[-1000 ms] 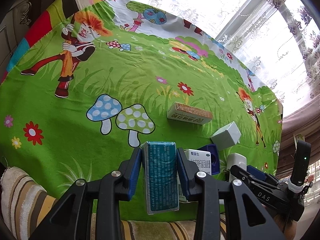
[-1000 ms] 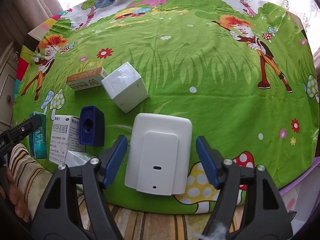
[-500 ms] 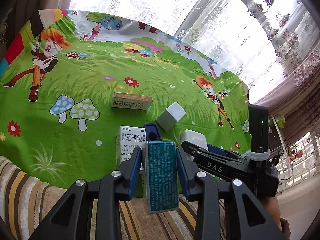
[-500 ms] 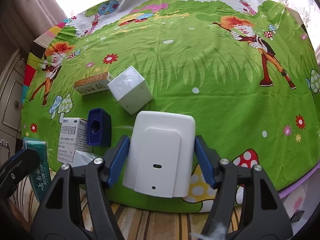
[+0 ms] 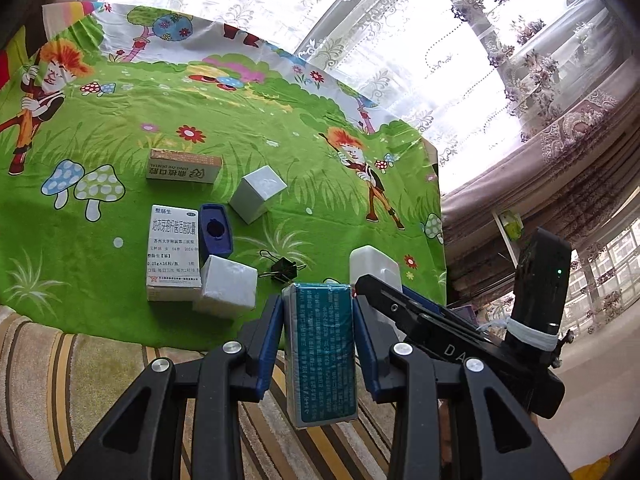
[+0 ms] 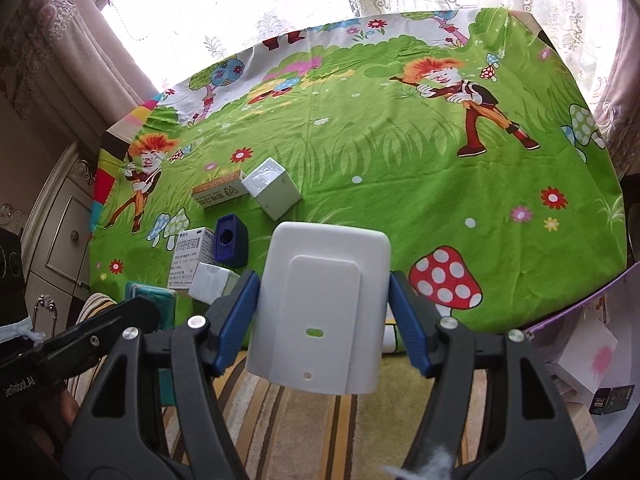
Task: Organize rigid objects
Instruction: 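Carry the teal box and white holder into the purple box, open both tools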
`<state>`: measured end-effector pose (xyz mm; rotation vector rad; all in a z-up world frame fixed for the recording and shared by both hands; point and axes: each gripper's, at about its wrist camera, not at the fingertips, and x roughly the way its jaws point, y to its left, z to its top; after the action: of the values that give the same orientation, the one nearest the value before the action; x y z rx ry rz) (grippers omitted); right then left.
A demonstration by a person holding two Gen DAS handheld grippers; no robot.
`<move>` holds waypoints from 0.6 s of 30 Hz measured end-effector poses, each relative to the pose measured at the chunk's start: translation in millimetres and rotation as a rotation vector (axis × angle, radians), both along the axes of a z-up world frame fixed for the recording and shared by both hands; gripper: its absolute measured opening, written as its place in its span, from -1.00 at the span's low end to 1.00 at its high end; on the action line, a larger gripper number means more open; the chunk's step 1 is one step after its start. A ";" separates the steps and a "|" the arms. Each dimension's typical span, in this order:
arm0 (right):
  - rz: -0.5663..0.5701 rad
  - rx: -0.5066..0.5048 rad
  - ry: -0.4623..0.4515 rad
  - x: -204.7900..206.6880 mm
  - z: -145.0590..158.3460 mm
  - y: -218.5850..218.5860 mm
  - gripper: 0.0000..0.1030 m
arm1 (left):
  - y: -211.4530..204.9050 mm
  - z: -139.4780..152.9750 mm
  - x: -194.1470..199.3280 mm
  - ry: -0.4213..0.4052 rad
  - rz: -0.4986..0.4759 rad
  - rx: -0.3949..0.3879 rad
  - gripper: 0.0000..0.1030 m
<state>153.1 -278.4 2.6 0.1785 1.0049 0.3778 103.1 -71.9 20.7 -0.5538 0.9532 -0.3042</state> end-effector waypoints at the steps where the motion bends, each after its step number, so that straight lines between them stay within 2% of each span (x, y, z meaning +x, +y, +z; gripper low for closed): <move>1: -0.010 0.005 -0.008 -6.9 2.8 -6.5 0.35 | -3.4 0.5 -1.1 0.002 -0.009 -0.007 -0.30; 11: -0.085 -0.028 -0.088 -63.9 24.2 -66.6 0.35 | -53.1 4.0 -13.6 0.021 -0.134 -0.095 -0.30; 18: -0.166 -0.145 -0.155 -93.5 33.9 -102.5 0.35 | -94.4 4.2 -19.6 0.035 -0.230 -0.131 -0.30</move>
<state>59.6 -380.8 36.5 0.0990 0.8543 0.1636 83.6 -166.3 24.9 -0.5707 1.0379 -0.5680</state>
